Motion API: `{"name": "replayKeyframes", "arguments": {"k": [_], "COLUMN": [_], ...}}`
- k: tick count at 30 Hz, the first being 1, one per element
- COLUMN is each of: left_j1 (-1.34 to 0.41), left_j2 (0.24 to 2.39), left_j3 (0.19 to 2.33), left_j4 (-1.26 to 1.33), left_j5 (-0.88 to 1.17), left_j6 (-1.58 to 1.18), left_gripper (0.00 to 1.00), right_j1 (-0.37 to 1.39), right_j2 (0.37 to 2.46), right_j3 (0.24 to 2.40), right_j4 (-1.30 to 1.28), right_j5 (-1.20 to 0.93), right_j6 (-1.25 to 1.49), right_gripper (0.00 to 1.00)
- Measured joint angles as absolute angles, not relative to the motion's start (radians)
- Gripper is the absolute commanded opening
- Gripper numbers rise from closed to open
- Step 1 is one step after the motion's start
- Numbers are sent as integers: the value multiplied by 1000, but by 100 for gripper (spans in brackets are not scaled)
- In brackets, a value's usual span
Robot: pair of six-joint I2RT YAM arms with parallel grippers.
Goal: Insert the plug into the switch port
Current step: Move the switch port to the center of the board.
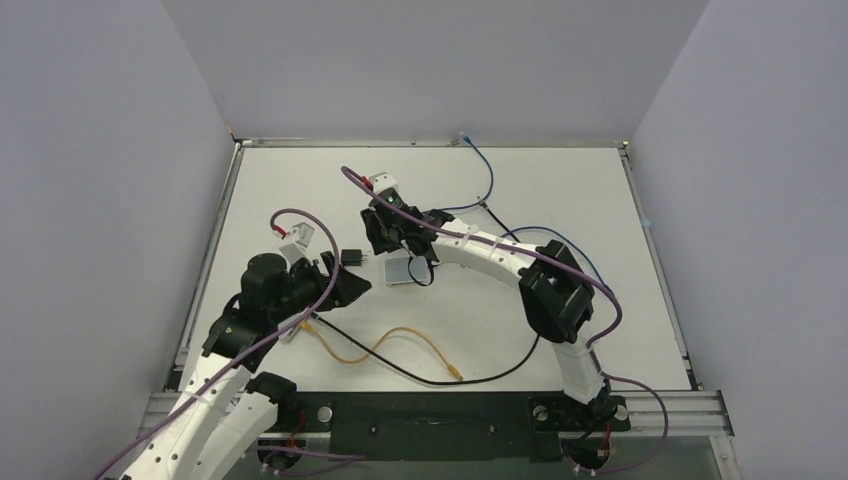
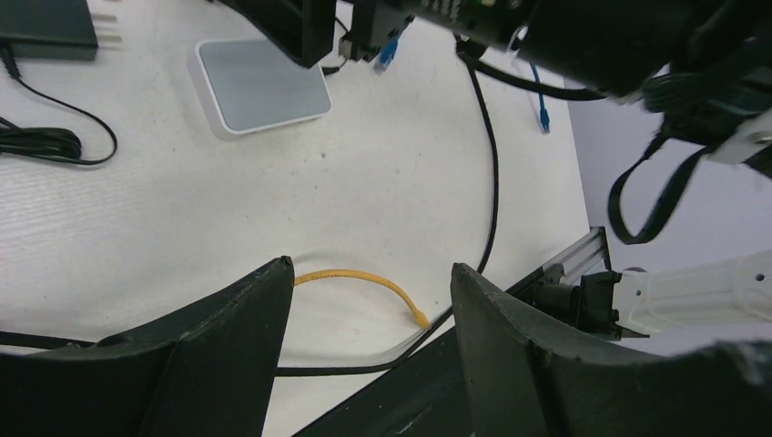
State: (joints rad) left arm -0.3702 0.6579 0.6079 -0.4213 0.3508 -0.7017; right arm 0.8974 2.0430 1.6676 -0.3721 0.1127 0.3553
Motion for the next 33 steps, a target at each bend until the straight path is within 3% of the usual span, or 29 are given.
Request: {"name": "replayKeyframes", "arguments": {"k": [16,26,33], "left_j1": [-369,-369,-366], "left_j2": [524,517,517], "left_j3": [652,652,652], "left_j4": [-540,-552,-550], "left_j5": [216,213,214], "left_j6": [-683,-683,-685], "left_gripper": [61,61,61], "right_j1": [912,912,912], "right_j2": [2251,2274,2232], "right_j3": [1753,1771,1663], "right_j4": [-366,-372,-322], "right_j5": [83,91,95], "right_j6": [375,367,324], "right_gripper": [39,38,36]}}
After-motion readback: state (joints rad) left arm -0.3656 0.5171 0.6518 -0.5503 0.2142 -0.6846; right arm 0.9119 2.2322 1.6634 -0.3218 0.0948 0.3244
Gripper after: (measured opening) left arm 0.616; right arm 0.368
